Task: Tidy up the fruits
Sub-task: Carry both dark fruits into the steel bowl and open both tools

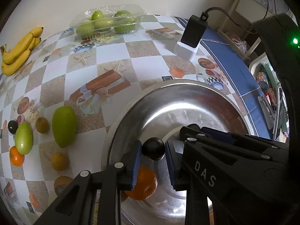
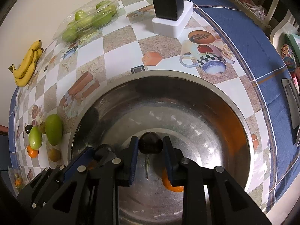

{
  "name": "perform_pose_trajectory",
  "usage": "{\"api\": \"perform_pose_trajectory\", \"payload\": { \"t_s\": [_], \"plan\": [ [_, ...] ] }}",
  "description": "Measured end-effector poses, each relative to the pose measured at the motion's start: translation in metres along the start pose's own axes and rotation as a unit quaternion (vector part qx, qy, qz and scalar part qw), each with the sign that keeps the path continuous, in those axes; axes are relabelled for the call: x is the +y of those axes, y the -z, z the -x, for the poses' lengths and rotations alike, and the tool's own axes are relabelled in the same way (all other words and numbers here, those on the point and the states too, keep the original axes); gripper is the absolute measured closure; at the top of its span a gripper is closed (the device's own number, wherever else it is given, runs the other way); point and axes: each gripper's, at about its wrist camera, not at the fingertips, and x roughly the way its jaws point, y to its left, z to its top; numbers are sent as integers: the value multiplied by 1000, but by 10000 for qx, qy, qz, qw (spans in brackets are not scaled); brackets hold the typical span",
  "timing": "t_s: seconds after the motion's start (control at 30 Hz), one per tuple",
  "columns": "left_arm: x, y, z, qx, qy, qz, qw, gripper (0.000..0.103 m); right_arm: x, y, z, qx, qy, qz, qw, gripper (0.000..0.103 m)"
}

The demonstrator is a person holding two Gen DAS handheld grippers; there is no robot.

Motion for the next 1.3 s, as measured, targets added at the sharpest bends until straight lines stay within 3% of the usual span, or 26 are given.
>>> {"api": "perform_pose_trajectory", "payload": {
  "t_s": [0.1, 0.23, 0.53, 0.83, 1.03, 1.3],
  "plan": [
    [0, 0, 2, -22, -5, -8, 10000, 72, 0, 0, 3, -36, 69, 42, 10000, 74],
    [1, -2, 7, -90, 39, 34, 9999, 64, 3, -1, 9, -146, 103, 114, 9998, 65],
    [9, -6, 19, -249, 44, 178, 9995, 62, 3, -3, 29, -457, 136, 97, 9988, 65],
    [39, -7, 20, -103, -113, 751, 9971, 62, 0, -2, 31, -493, 69, -4, 9988, 65],
    [71, -4, 26, -122, -432, 1410, 9890, 62, 5, -1, 30, -453, 24, 90, 9989, 65],
    [123, 7, 41, -124, -842, 2343, 9684, 56, 33, 4, 32, -474, -59, 557, 9973, 65]
  ]
}}
